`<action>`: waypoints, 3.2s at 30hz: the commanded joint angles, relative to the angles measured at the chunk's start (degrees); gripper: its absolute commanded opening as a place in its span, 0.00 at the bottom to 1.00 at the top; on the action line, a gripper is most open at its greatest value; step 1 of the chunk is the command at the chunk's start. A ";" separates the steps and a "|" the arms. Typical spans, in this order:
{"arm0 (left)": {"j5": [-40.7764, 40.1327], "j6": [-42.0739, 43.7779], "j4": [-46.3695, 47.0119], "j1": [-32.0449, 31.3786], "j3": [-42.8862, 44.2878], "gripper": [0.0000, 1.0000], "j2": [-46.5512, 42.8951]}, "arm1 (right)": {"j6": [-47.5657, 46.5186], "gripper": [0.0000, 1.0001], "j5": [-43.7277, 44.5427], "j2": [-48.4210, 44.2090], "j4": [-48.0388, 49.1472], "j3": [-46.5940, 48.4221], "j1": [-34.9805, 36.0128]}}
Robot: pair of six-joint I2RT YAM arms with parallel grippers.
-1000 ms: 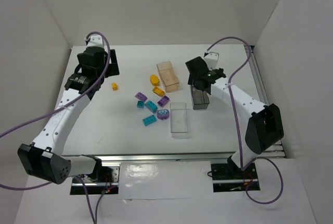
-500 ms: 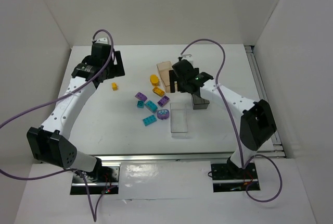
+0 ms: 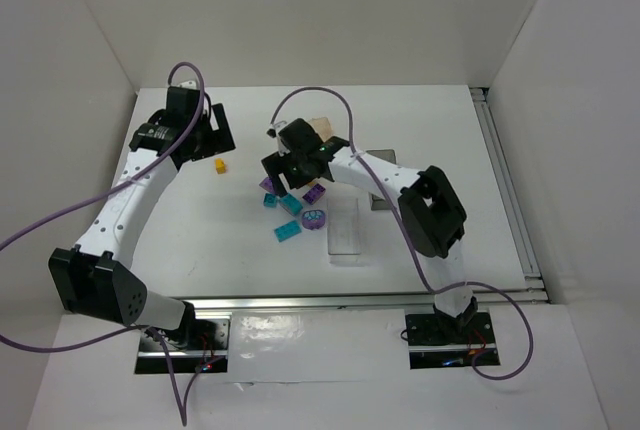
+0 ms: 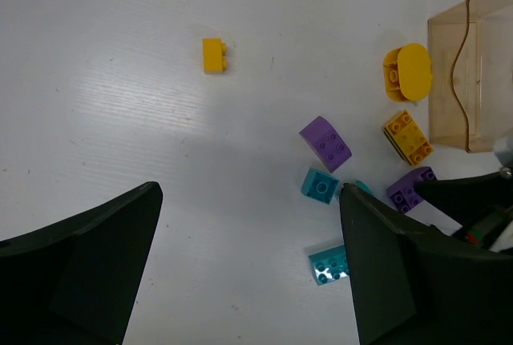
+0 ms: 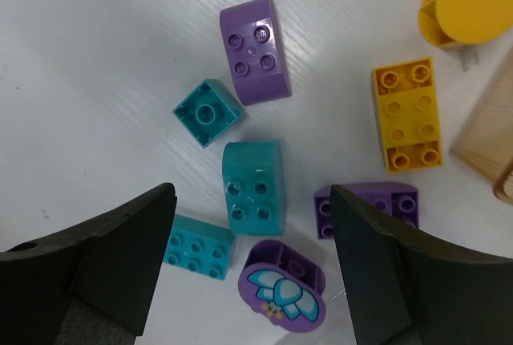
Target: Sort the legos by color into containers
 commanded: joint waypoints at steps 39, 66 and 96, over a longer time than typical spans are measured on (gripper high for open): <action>-1.33 0.85 -0.23 1.06 1.21 0.99 1.43 | -3.86 0.37 10.61 2.03 -7.22 6.01 5.13; -5.65 3.58 -1.99 3.78 0.86 1.00 -4.11 | 6.43 0.38 12.21 16.87 -4.84 32.82 -14.74; -8.11 -4.08 -3.75 4.83 3.06 1.00 -3.58 | 19.60 0.89 14.30 5.43 0.97 7.14 8.81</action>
